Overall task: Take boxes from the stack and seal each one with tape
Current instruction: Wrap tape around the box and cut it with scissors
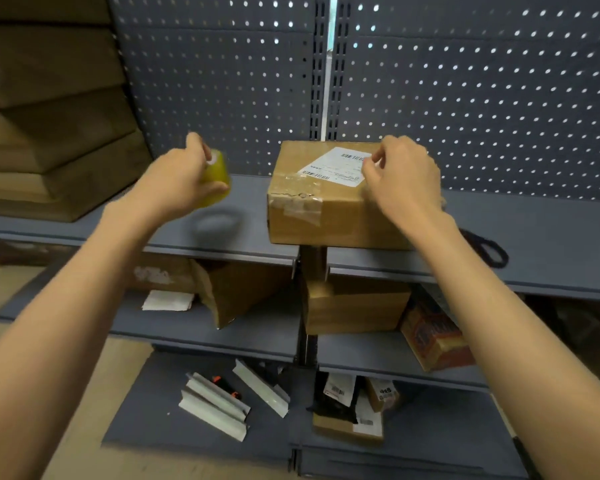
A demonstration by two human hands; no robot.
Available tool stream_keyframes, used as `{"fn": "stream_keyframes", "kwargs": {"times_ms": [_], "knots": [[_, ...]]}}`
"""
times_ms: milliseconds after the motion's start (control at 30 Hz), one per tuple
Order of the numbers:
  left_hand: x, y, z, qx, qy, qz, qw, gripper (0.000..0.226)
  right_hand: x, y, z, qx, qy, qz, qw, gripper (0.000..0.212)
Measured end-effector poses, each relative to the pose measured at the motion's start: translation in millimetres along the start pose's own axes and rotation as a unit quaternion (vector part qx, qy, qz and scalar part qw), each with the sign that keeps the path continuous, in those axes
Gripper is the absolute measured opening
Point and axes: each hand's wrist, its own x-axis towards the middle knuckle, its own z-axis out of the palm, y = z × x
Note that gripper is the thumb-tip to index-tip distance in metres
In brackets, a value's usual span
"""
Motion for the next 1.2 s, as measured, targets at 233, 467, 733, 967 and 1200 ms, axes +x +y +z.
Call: {"fn": "stream_keyframes", "kwargs": {"times_ms": [233, 467, 733, 967, 1200], "knots": [[29.9, -56.5, 35.3, 0.048, -0.05, 0.055, 0.996, 0.042, 11.0, -62.5, 36.9, 0.008, -0.016, -0.014, 1.0, 0.023], [45.1, -79.8, 61.2, 0.058, -0.082, 0.105, 0.989, 0.036, 12.0, -88.2, 52.3, -0.017, -0.019, 0.018, 1.0, 0.024], [47.0, -39.0, 51.6, -0.051, -0.046, 0.148, 0.987, 0.069, -0.3, -79.9, 37.0, 0.081, 0.002, 0.038, 0.996, 0.042], [39.5, 23.9, 69.8, -0.139, -0.124, 0.342, 0.921, 0.059, -27.5, -85.9, 35.3, 0.118, -0.166, -0.027, 0.979, 0.046], [32.3, 9.8, 68.9, -0.116, -0.108, 0.302, 0.94, 0.052, -37.2, -62.2, 43.0, 0.051, -0.178, -0.04, 0.982, 0.049]]}}
